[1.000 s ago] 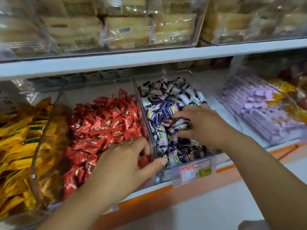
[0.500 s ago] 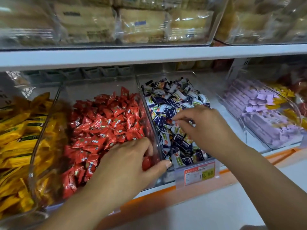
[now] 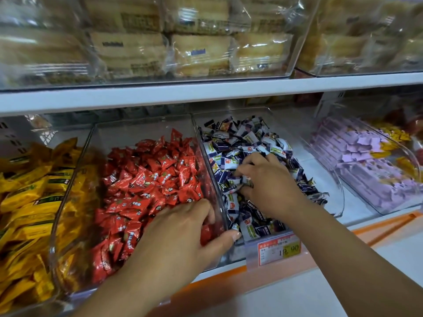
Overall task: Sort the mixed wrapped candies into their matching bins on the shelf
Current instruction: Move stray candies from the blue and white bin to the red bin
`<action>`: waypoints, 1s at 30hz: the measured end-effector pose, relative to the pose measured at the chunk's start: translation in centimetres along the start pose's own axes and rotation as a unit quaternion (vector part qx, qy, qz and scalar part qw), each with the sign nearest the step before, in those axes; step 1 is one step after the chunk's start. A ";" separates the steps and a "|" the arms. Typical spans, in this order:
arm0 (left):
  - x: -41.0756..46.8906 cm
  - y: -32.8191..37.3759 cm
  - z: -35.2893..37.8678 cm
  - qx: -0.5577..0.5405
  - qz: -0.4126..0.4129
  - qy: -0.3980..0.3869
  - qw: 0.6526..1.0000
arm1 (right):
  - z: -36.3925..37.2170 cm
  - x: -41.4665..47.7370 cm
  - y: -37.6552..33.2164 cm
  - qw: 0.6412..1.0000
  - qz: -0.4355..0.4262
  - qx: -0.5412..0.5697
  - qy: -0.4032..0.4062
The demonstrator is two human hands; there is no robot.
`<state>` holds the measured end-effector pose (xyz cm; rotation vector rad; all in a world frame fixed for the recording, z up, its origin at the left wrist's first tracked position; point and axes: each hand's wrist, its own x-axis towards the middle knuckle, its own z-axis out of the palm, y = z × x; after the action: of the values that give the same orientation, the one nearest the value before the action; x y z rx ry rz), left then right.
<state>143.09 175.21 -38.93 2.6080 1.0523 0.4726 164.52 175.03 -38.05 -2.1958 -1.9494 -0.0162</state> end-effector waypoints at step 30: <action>0.2 0.0 0.1 -0.012 0.007 0.007 1.000 | -5.8 -3.7 3.1 0.974 0.044 0.222 -0.029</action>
<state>143.26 175.34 -39.04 2.5956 1.0274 0.5053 167.84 170.10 -33.32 -1.9940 -1.6762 0.4578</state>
